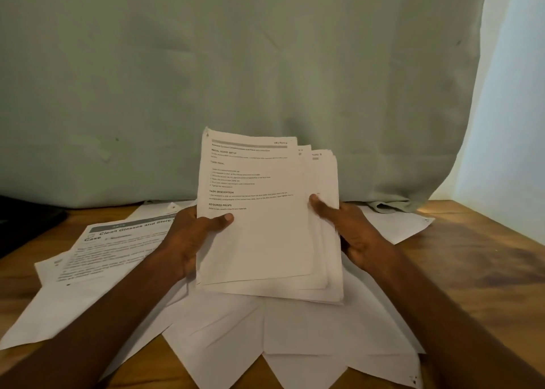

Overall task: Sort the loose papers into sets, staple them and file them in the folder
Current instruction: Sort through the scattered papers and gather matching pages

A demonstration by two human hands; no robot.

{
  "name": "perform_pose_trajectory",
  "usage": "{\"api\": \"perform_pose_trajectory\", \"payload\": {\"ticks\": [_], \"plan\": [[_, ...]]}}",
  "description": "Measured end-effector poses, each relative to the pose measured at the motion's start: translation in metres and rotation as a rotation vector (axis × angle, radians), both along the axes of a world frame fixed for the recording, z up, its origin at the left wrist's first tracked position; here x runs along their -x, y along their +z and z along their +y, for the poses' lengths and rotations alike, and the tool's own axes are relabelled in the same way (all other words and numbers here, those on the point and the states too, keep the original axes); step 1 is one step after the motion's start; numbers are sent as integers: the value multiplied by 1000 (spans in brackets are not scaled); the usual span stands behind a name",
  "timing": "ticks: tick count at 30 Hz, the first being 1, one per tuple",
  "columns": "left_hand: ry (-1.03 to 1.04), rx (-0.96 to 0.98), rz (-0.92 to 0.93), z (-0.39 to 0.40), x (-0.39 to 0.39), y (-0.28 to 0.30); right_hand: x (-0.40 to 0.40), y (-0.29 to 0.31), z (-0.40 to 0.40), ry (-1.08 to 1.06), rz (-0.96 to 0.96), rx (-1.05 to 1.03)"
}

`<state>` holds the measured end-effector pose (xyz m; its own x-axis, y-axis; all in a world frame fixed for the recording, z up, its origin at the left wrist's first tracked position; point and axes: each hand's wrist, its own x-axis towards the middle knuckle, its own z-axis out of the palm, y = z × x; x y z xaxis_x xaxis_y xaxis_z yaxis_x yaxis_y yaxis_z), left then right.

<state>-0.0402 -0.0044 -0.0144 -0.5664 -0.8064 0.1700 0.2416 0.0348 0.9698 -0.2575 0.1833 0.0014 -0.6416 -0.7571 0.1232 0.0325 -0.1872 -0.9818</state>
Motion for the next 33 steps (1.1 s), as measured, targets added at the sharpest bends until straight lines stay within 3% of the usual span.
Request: {"api": "perform_pose_trajectory", "payload": {"ticks": [4,10,26,33], "plan": [[82,-24,6,-10,-2,-1,2,2,0,34,-114,67],[37,-31,6,-9,-5,-1,-3,-1,-2,-94,-31,145],[50,-120,67,-11,-7,-2,-3,0,-5,-152,14,238],[-220,36,50,-4,-5,-1,-9,2,-1,-73,-50,183]]}}
